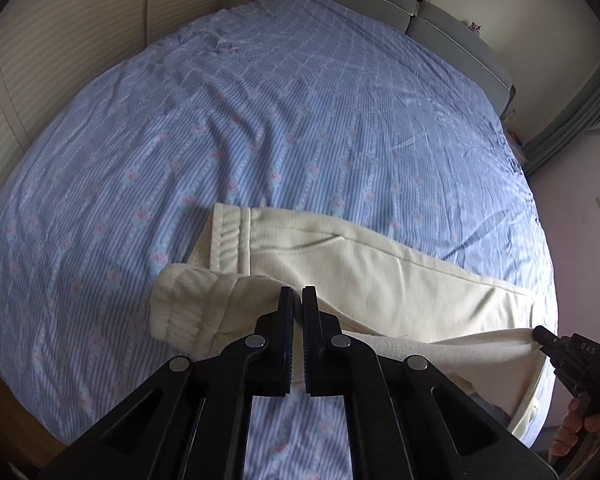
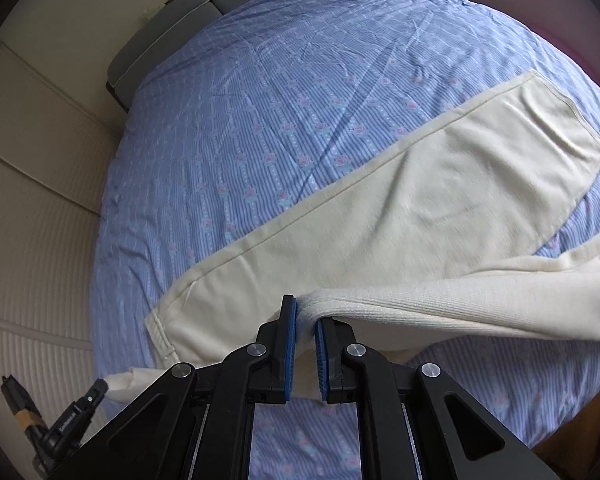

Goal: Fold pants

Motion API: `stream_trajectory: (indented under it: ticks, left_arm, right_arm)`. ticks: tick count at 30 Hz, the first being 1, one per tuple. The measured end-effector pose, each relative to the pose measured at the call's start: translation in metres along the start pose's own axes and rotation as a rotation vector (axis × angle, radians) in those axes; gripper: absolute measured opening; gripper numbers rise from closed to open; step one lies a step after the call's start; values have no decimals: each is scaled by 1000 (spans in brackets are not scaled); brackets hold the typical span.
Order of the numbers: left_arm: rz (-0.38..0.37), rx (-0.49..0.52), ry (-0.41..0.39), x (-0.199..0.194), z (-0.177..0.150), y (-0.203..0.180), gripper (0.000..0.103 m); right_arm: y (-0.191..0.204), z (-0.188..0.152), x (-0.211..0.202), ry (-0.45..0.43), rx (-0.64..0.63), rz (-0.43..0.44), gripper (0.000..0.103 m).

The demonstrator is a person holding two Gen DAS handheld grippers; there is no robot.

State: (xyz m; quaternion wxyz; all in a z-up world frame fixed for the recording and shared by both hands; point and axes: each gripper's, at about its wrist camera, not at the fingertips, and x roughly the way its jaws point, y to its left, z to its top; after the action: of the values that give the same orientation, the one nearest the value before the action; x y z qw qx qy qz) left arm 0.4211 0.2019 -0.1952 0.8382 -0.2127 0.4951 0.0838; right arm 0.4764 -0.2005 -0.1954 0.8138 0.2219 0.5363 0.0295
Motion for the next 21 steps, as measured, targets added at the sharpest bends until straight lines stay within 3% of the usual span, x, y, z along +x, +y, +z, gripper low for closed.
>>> stream_trajectory:
  ticks: [4,6,10,14,15,16,17,18,20,21]
  left_arm:
    - [46,-28,12,38,33,-2,2]
    - [115,-19,-1,54,47,-1,2]
    - [179,7,13,88,75,3,2]
    - [149,35,65,108,84,2,2]
    - [154,48,72,109,84,0,5]
    - [149,55,86,111,83,0,18]
    - [133,56,99,112,82,0,24]
    - [120,58,108,111,81,0,34]
    - [105,71,114,106,76,-4,39]
    - [95,84,116,102,74,-7,41]
  right_arm:
    - [13,37,47,45,-45,-19,11]
    - [18,53,73,75,-59,-30,11]
    - [31,78,122,130,-102,-62,11]
    - [44,94,163,179,-150,-101,11]
    - [45,96,171,192,-155,-114,14]
    - [43,99,178,209,-145,-127,15]
    - [41,100,182,225,-125,-136,17]
    - [40,101,185,238,-111,-134,31]
    - [44,102,182,236,-113,-88,56]
    - [48,102,178,232,-116,-70,63]
